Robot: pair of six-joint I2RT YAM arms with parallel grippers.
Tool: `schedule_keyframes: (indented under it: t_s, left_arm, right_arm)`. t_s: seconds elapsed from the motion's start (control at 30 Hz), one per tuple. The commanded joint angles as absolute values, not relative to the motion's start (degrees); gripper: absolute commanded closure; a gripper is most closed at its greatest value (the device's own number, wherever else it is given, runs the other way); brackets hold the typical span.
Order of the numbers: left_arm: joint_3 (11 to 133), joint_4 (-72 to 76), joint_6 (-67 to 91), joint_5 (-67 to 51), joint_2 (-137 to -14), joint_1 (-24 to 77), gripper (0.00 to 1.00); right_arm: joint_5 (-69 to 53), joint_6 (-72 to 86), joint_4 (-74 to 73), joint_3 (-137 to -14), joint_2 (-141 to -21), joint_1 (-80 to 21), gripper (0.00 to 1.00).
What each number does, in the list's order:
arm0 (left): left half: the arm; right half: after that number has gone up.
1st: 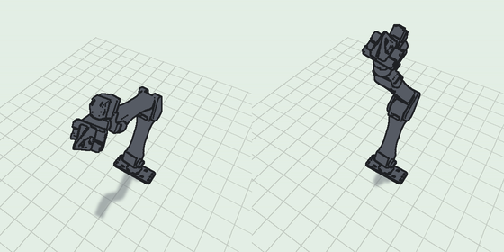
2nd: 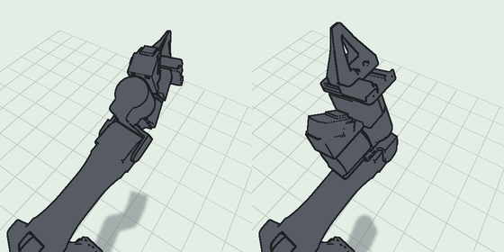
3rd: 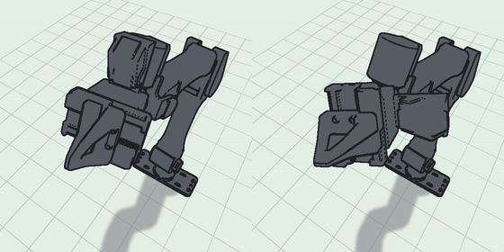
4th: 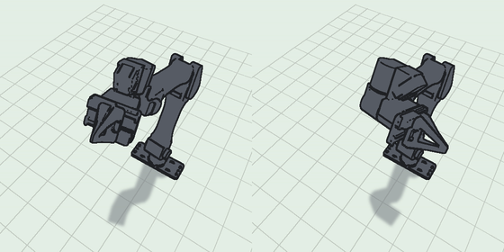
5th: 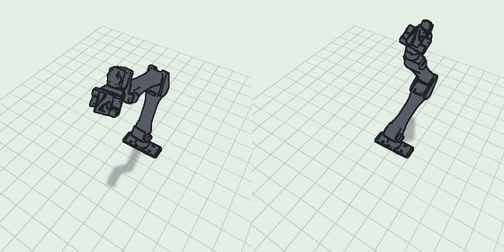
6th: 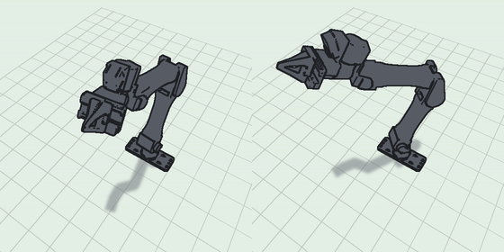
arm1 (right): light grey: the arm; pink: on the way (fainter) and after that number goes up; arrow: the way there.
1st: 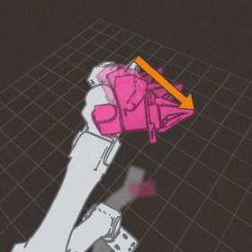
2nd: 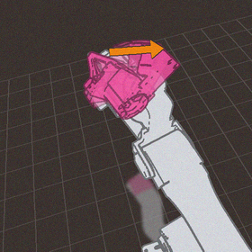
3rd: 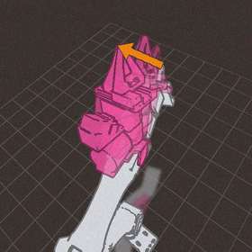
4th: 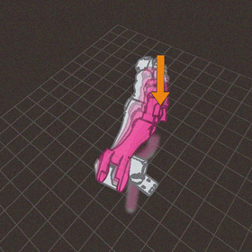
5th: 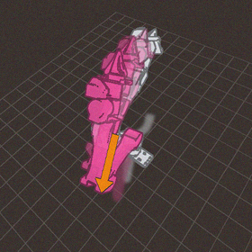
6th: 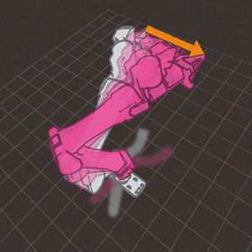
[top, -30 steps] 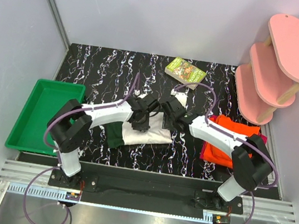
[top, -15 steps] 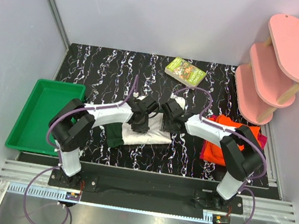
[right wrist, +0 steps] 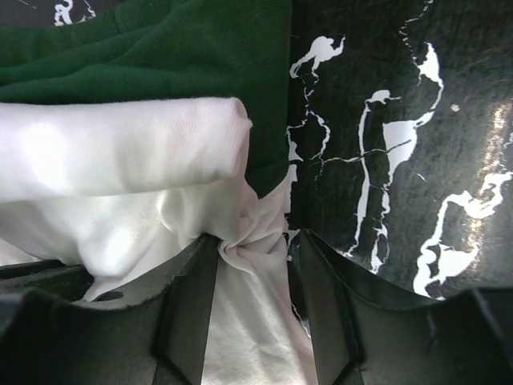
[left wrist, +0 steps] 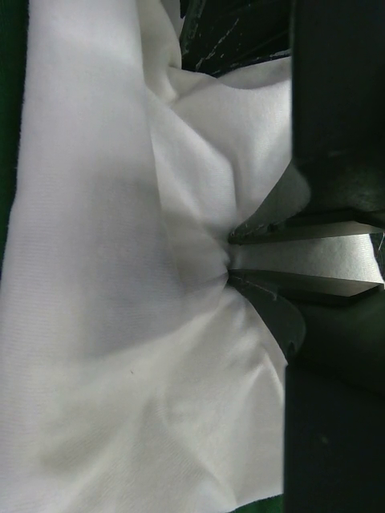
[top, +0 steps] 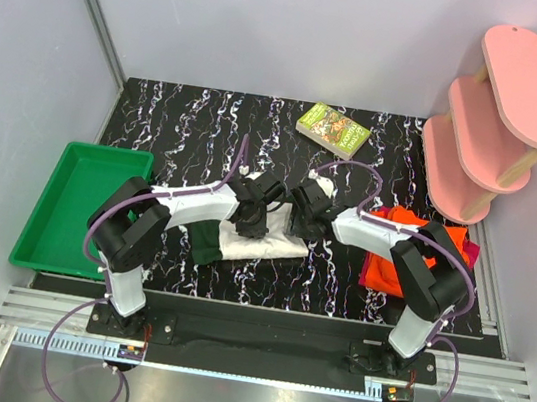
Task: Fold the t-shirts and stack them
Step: Neatly place the folded tshirt to the corner
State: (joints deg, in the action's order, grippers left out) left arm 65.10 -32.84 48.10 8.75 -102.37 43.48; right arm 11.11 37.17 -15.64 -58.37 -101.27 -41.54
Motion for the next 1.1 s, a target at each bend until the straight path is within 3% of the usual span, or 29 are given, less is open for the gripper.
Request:
schedule_keyframes:
  t_s: [0.0, 0.2, 0.3, 0.33, 0.37, 0.67, 0.8, 1.07]
  left_arm:
    - [63.46, -31.99, 48.25, 7.73, -105.12, 43.42, 0.75]
    - [64.33, -32.25, 48.16, 7.91, -105.29, 43.42, 0.75]
    - [64.69, -32.43, 47.99, 8.09, -105.47, 43.42, 0.75]
    - [64.77, -32.52, 48.08, 8.09, -105.64, 43.42, 0.75]
    - [64.86, -32.52, 47.99, 8.09, -105.64, 43.42, 0.75]
    - [63.73, -28.57, 45.53, 7.91, -99.68, 45.69, 0.78]
    - [61.18, -24.79, 43.24, 11.95, -88.71, 48.95, 0.71]
    - [52.75, -25.40, 46.40, 13.53, -68.22, 50.88, 0.68]
  right_arm:
    - [6.16, 39.20, -18.28, -54.06, -105.99, -42.01, 0.51]
    - [5.45, 40.87, -21.17, -51.68, -106.00, -42.01, 0.67]
    - [5.36, 42.10, -22.06, -50.28, -105.03, -42.01, 0.85]
    - [5.62, 42.27, -22.06, -49.58, -104.16, -42.10, 0.98]
    - [5.80, 42.36, -22.06, -49.22, -103.72, -42.10, 1.00]
    - [17.56, 35.43, -26.10, -52.46, -91.77, -42.19, 1.00]
    - [24.86, 28.41, -30.05, -61.40, -89.65, -42.19, 1.00]
    - [32.06, 26.46, -35.41, -68.72, -88.42, -42.10, 1.00]
